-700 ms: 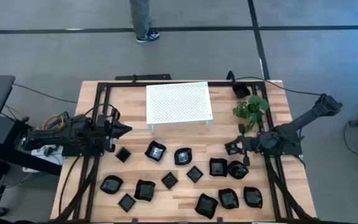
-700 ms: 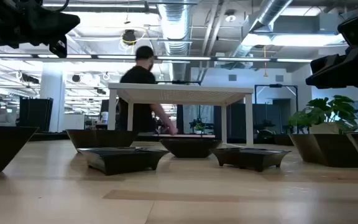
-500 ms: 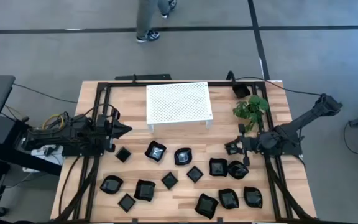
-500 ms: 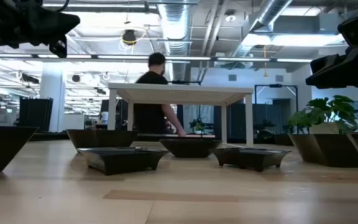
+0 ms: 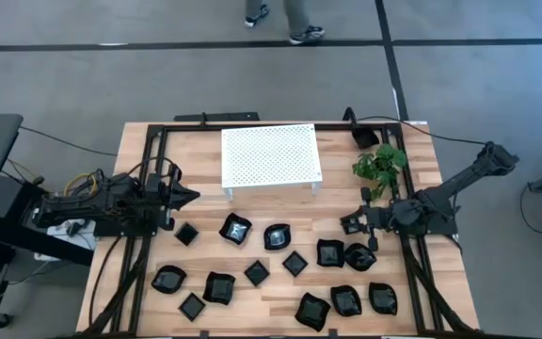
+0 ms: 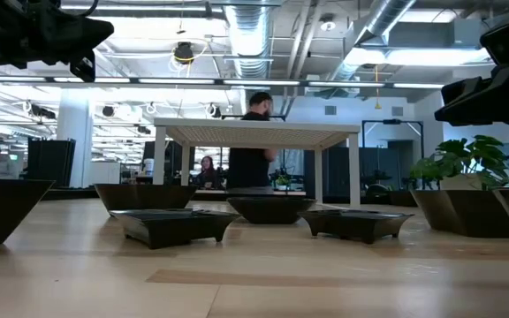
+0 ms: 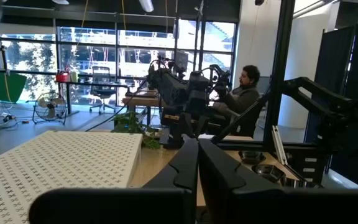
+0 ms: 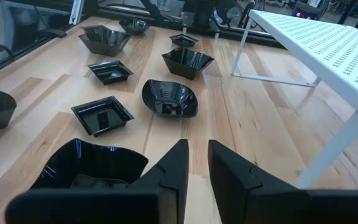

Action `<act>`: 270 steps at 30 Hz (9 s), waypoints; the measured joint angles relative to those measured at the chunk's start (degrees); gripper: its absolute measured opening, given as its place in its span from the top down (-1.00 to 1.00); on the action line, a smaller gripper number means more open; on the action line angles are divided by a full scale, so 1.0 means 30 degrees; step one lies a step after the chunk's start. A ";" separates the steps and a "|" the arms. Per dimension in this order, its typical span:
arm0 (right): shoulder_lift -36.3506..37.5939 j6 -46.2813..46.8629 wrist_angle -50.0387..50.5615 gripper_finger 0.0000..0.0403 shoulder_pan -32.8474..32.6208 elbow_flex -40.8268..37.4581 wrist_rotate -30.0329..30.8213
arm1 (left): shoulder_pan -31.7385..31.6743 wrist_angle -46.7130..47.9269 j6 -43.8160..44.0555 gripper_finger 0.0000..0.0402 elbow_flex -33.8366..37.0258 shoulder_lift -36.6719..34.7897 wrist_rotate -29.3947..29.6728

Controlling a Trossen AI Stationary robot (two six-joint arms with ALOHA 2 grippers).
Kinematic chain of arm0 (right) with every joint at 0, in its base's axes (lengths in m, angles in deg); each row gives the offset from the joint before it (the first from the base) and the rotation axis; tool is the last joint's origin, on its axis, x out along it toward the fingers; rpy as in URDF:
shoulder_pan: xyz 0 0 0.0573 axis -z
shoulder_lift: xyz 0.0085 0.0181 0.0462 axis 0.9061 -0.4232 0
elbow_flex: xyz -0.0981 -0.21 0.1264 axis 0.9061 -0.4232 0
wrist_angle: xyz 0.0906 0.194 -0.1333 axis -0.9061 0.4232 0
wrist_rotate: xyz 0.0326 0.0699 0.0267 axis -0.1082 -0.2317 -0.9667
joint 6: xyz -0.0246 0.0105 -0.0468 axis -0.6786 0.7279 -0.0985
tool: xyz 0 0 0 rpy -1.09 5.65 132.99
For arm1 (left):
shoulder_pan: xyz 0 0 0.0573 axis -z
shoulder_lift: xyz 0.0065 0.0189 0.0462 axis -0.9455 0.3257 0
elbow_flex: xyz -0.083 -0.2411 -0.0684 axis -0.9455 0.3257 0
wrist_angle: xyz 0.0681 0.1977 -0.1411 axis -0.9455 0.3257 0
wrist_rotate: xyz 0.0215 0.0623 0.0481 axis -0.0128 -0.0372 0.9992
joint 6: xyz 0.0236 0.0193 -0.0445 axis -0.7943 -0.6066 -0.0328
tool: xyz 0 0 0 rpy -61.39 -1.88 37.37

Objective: Pick & Place Mini shaped plates

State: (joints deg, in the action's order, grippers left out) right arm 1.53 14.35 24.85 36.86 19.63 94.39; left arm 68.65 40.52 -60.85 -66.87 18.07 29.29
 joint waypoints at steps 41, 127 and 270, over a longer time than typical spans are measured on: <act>0.0002 0.0004 -0.0003 0.72 -0.0004 0.0000 -0.0002 | 0.0005 0.0006 -0.0001 0.93 -0.0006 -0.0001 0.0000; -1.7817 0.3341 1.8572 0.06 2.3959 2.0225 -0.3001 | -0.3579 0.3766 -0.2872 0.28 -1.2399 1.3281 0.8663; -1.6571 -0.2867 2.2052 0.38 0.7991 2.7160 -0.2068 | 0.2524 1.1232 0.2481 0.28 -1.3717 1.3705 0.9834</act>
State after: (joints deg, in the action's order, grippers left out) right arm -48.19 5.75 91.01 60.83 101.11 88.19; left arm 76.22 74.22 -53.41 -108.02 59.18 58.79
